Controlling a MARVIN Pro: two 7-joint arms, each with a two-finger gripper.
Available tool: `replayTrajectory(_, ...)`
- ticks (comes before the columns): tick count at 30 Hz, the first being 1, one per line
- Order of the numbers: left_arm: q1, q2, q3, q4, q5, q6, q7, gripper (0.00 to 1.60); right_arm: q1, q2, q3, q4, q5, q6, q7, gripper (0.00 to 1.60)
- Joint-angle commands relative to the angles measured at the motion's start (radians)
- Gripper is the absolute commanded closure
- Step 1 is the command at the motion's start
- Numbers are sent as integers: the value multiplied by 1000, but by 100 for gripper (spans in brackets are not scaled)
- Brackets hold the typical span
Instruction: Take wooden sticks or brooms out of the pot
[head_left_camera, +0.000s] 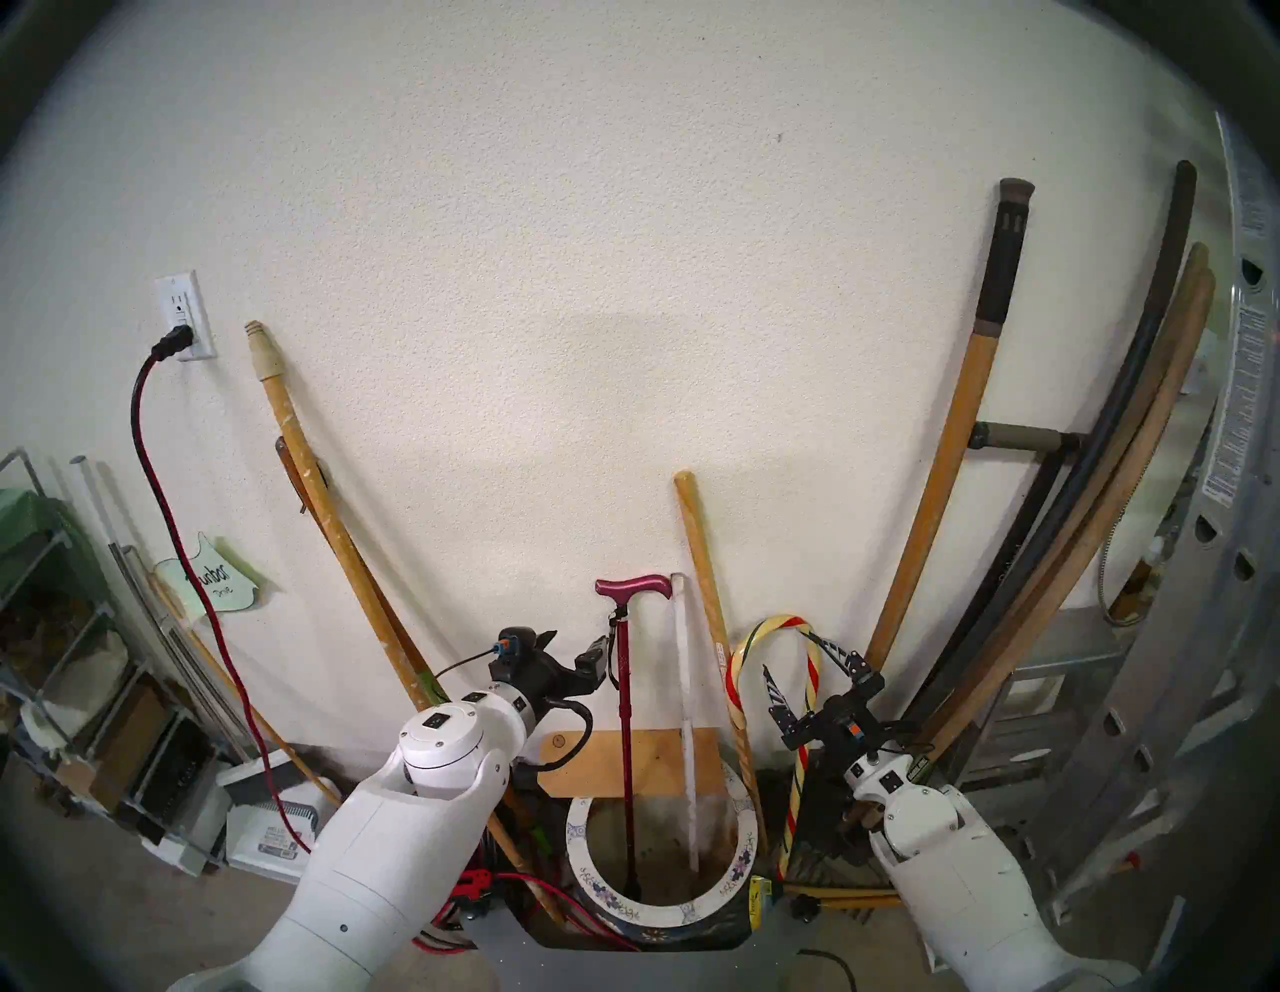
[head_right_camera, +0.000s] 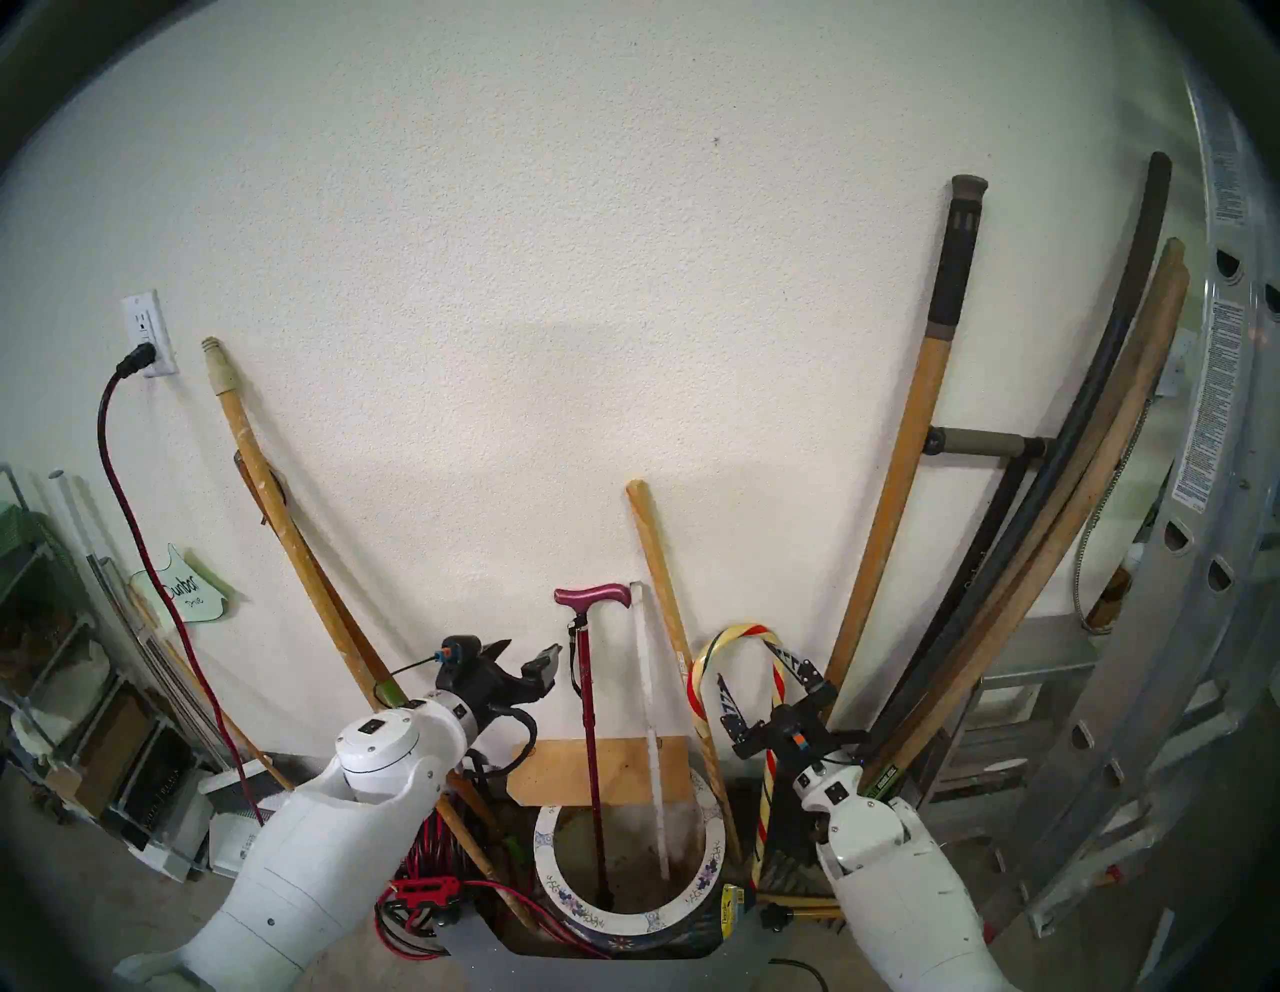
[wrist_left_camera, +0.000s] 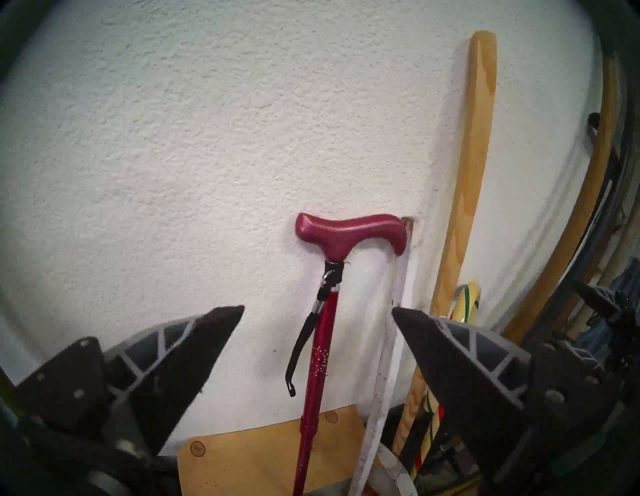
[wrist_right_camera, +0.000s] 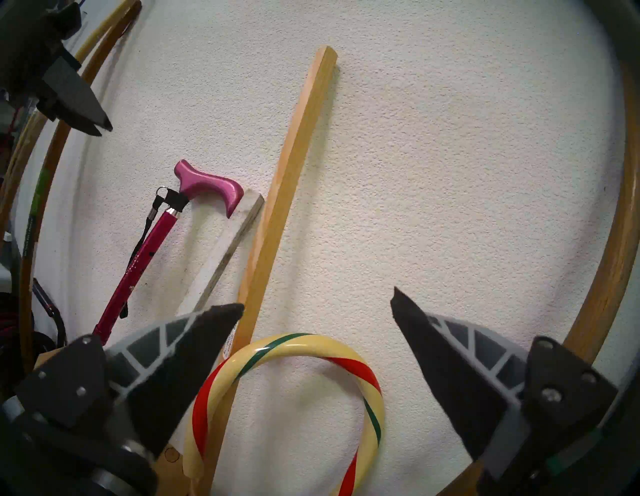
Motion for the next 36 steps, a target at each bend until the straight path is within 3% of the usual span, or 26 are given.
replayTrajectory(1, -54, -12, 6, 98, 20, -98, -37, 0, 1, 2, -2, -3, -2, 1, 3, 0)
replayTrajectory(13, -125, -25, 70, 249, 78, -185, -104, 0, 1, 2, -2, -3, -2, 1, 2, 0)
replayTrajectory(36, -320, -119, 118, 534, 117, -219, -148, 0, 2, 3, -4, -3, -1, 1, 1, 0)
